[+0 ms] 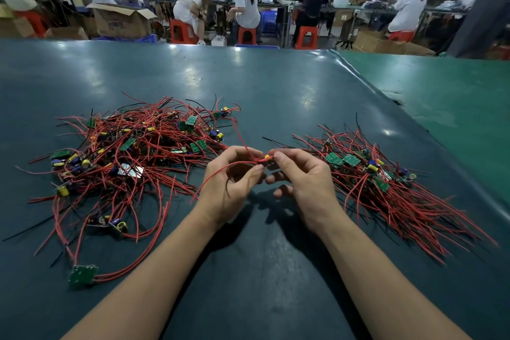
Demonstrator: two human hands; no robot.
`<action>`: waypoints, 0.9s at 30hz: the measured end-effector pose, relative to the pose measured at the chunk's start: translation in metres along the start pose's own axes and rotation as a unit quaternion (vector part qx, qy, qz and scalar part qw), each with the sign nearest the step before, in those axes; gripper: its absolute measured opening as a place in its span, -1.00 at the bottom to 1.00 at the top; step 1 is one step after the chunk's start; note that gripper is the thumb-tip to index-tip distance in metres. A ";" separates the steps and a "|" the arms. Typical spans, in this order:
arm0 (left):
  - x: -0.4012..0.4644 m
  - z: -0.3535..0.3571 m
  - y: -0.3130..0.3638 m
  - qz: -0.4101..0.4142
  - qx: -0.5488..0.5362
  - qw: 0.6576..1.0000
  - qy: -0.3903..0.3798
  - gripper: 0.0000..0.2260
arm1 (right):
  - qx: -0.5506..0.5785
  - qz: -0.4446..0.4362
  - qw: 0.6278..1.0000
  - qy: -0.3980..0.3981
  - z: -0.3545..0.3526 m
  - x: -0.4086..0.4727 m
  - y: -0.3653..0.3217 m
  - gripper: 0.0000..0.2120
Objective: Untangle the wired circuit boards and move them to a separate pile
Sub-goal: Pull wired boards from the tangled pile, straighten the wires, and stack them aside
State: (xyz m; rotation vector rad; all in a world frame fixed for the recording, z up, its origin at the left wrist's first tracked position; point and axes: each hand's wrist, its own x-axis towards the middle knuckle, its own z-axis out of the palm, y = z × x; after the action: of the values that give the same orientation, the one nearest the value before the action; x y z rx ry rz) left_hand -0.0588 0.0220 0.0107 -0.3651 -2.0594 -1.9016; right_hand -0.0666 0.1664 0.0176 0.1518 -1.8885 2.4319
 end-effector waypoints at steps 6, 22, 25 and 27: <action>0.003 0.000 -0.002 -0.028 0.003 0.999 0.025 -0.85 | -0.067 -0.003 0.997 -0.049 0.003 -0.004 0.004 -0.85; 0.006 -0.001 -0.005 -0.040 -0.031 0.998 0.021 -0.93 | -0.213 -0.105 0.970 0.055 -0.003 -0.003 0.006 -0.82; 0.007 -0.003 -0.005 -0.052 -0.062 0.996 0.033 -0.93 | -0.141 -0.057 0.986 0.070 -0.001 -0.002 0.004 -0.81; 0.007 -0.004 -0.006 -0.071 -0.118 0.989 0.051 -0.89 | -0.062 -0.017 0.996 0.068 0.000 -0.001 0.002 -0.83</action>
State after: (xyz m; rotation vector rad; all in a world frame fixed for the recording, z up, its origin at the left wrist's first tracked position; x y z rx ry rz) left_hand -0.0678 0.0175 0.0082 -0.1753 -1.8436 -2.2080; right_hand -0.0657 0.1656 0.0159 0.0118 -1.9539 2.2328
